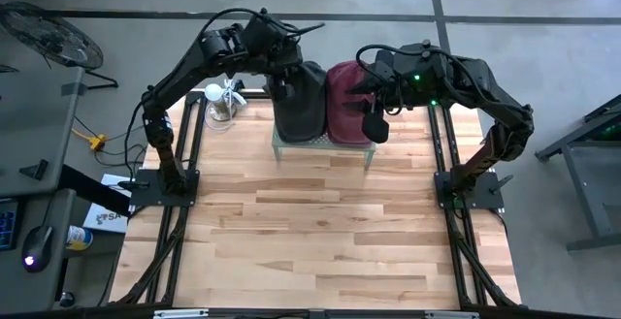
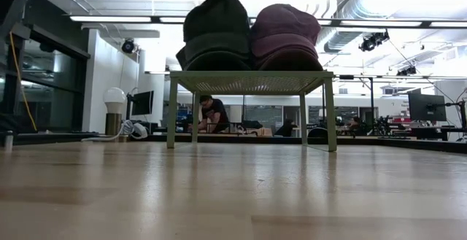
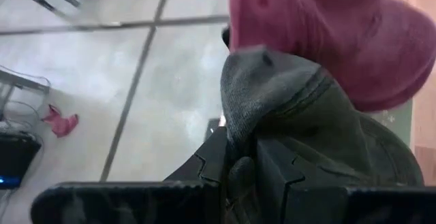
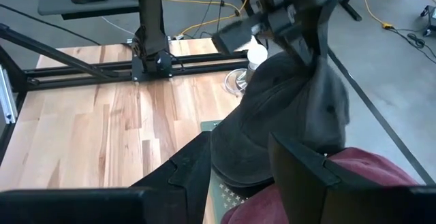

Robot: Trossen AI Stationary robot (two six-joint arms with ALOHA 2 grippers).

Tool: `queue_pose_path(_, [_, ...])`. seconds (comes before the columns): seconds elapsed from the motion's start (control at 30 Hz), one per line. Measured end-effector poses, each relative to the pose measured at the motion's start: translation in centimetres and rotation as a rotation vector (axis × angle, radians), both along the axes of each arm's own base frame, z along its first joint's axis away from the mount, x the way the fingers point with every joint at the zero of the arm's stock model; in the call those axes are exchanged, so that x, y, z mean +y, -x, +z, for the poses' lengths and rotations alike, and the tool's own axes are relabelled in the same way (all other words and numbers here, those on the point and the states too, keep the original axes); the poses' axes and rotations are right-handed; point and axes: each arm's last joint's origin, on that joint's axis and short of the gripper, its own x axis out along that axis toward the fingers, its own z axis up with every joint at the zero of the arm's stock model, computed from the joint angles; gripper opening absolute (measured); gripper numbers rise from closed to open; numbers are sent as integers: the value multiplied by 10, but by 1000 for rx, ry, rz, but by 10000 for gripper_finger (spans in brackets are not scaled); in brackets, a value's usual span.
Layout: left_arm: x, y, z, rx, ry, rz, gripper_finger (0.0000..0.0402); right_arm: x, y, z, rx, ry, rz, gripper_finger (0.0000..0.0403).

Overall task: Pick & Place hat
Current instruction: Stack the black cap on the other black caps on the shelf

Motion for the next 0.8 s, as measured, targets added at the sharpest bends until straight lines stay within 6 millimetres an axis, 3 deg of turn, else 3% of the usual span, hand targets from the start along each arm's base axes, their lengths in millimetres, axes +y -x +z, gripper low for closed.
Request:
queue_pose_path(0.3, [10,-16,-16,50,14,15,54,0,0,0,-4,-12,-16,140])
queue_pose_path(0.8, [7,-14,-8,-10,7,-22,68,0,0,0,1,-12,-16,140])
